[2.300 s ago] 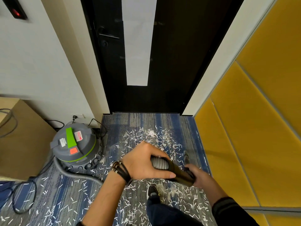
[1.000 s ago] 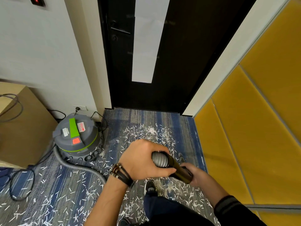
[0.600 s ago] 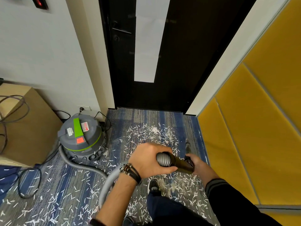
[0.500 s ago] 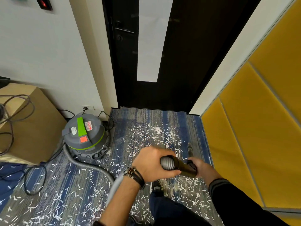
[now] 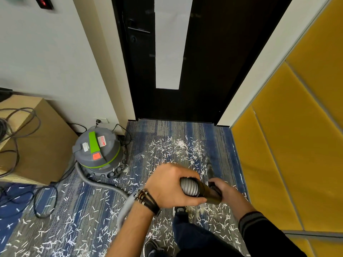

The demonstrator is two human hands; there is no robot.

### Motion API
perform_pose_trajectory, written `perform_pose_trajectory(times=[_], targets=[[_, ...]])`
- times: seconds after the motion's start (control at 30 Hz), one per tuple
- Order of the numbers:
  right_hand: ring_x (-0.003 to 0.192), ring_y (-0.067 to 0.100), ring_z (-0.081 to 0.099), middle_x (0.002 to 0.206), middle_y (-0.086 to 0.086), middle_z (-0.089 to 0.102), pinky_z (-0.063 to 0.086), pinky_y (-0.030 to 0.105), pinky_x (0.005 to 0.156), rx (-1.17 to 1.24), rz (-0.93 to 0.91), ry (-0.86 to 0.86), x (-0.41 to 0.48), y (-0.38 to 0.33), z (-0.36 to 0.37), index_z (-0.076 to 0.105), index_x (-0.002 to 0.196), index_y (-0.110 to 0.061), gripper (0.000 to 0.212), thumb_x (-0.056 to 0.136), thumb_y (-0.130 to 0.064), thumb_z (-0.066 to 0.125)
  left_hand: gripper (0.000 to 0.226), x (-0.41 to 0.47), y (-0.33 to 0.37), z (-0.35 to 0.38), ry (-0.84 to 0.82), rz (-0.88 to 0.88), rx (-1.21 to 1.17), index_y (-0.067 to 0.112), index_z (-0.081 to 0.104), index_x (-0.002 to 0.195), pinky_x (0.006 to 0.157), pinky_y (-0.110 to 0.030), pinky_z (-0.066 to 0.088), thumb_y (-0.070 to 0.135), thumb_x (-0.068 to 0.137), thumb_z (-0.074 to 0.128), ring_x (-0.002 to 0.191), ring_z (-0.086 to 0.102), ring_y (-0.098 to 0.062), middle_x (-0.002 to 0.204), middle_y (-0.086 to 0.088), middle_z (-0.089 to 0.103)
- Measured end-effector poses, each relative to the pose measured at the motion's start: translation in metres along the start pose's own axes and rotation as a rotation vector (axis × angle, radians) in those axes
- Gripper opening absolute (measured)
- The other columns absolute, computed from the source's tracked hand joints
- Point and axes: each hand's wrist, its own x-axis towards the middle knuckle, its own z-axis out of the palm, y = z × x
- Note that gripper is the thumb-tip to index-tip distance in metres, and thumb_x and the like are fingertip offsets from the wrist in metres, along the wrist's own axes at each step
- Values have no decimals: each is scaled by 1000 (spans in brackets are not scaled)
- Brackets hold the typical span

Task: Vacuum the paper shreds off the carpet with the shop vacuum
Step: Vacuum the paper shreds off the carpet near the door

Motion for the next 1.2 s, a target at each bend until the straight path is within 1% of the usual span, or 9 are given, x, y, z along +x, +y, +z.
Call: perform_pose_trajectory(times=[0.07,0.23,0.4,0.47,0.6,0.73,0.83,1.0,1.2], targets=[[66,27,64,77,15,66,56,31,50,-25,-8,18,2,6,-7,57,91,-6,24,95,-30,55,41,0,3,1,-5,-4,-18,35,74,99,73,-15,51,69,75,77,77,65,1,85,19,72],[77,32,62,86,18,64,55,44,78,-66,-68,32,0,-7,-4,56,93,-4,20,93,-25,55,38,-4,1,-5,69,-25,-17,35,76,100,74,-16,53,66,78,78,77,67,1,86,20,74],[65,27,62,77,14,62,53,29,50,-109,-59,-26,-10,-16,22,54,89,-7,20,96,-26,51,39,-13,-3,-18,124,-18,19,35,76,97,71,-22,54,69,77,74,76,67,-1,83,19,73],[62,25,61,77,14,61,51,25,44,-99,-53,-39,-11,-12,28,54,91,-8,19,97,-25,50,40,-16,-5,-22,127,-17,5,36,76,97,71,-21,54,68,74,77,77,68,-1,85,19,74],[71,29,63,87,17,62,56,34,59,-30,-57,-16,-8,3,29,53,106,-5,21,97,-24,51,39,-27,-11,-22,123,-31,-55,36,76,98,71,-19,54,65,72,81,78,68,0,87,21,74],[57,24,57,71,12,55,51,28,44,17,-91,1,-11,1,30,47,93,-7,14,98,-20,50,40,-36,-22,-22,187,-75,-48,38,76,100,73,-19,53,67,73,81,78,68,2,85,24,73],[62,27,59,75,14,58,56,35,50,35,-109,5,-9,-8,34,49,98,-7,15,98,-22,51,42,-37,-19,-24,175,-76,-5,39,75,100,73,-15,51,70,73,79,79,67,2,85,24,72],[65,27,60,75,14,60,53,32,53,-52,-51,32,-5,-8,43,53,87,-9,23,97,-29,51,38,-36,-20,-13,84,-86,30,37,73,98,68,-8,42,67,76,80,75,63,3,83,24,70],[61,25,60,74,12,59,53,29,43,-94,-109,-3,-17,-42,62,50,92,-8,16,98,-22,51,44,-46,-36,-31,226,-144,-9,38,76,103,70,-12,46,71,74,78,75,66,3,84,24,71]])
